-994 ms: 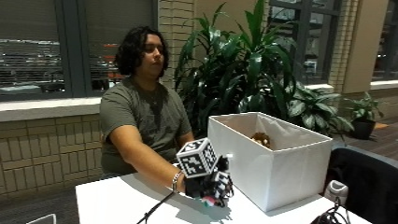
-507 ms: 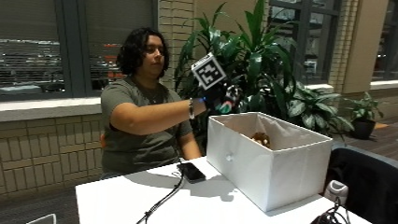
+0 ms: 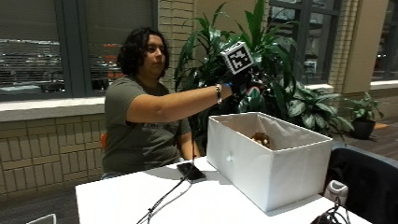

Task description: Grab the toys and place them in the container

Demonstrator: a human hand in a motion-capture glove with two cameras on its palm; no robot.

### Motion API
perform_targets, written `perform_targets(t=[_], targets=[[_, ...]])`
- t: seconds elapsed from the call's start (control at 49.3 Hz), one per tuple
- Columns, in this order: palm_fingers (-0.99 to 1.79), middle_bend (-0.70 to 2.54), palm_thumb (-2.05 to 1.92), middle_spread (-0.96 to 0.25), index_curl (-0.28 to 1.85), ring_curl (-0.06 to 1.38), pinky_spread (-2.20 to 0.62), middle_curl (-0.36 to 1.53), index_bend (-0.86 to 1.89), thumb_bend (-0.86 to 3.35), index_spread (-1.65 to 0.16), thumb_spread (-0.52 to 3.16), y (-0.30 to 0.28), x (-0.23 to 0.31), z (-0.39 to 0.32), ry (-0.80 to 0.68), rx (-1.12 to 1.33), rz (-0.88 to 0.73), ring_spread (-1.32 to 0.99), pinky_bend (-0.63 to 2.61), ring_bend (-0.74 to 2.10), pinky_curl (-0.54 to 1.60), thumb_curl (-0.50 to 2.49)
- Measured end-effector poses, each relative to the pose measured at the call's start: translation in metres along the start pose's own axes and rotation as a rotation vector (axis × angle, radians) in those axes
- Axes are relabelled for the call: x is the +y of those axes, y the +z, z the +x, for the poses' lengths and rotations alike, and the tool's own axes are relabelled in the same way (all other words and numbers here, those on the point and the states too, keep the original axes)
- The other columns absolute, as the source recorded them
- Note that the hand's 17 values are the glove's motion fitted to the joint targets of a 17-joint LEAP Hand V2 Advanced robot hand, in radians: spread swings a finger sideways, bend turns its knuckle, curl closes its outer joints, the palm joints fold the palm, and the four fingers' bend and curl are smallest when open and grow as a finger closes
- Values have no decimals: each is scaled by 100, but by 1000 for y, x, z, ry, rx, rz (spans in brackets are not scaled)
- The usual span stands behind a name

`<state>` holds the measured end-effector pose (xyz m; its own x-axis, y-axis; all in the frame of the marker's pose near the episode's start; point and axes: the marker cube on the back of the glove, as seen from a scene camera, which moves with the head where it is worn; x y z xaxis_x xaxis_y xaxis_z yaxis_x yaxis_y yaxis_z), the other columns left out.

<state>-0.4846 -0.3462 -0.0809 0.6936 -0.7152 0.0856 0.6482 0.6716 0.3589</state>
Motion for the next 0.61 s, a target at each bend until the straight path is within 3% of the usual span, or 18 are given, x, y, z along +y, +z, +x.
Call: perform_targets(t=[0.081,0.162,0.183,0.365,0.507,0.608], targets=[[100,103,-18,-22,93,58,-41,77,51,-12,-30,131,1,8,3,24,29,-103,-31,98,129,46,15],[27,83,-23,-24,91,59,-30,71,38,-15,-32,103,-4,26,18,101,61,-197,-32,89,121,47,15],[22,82,-23,-25,92,59,-27,70,40,-15,-32,98,-6,32,24,129,80,-212,-31,88,117,48,15],[13,75,-22,-25,73,45,-11,61,19,-15,-38,77,-46,121,53,83,-66,-333,-31,80,101,37,15],[12,66,-20,-24,68,42,-5,56,18,-14,-39,74,-60,212,105,9,367,-367,-30,81,98,36,15],[15,64,-20,-24,65,40,-3,54,19,-14,-40,75,-63,275,79,90,160,-369,-30,80,96,35,15]])
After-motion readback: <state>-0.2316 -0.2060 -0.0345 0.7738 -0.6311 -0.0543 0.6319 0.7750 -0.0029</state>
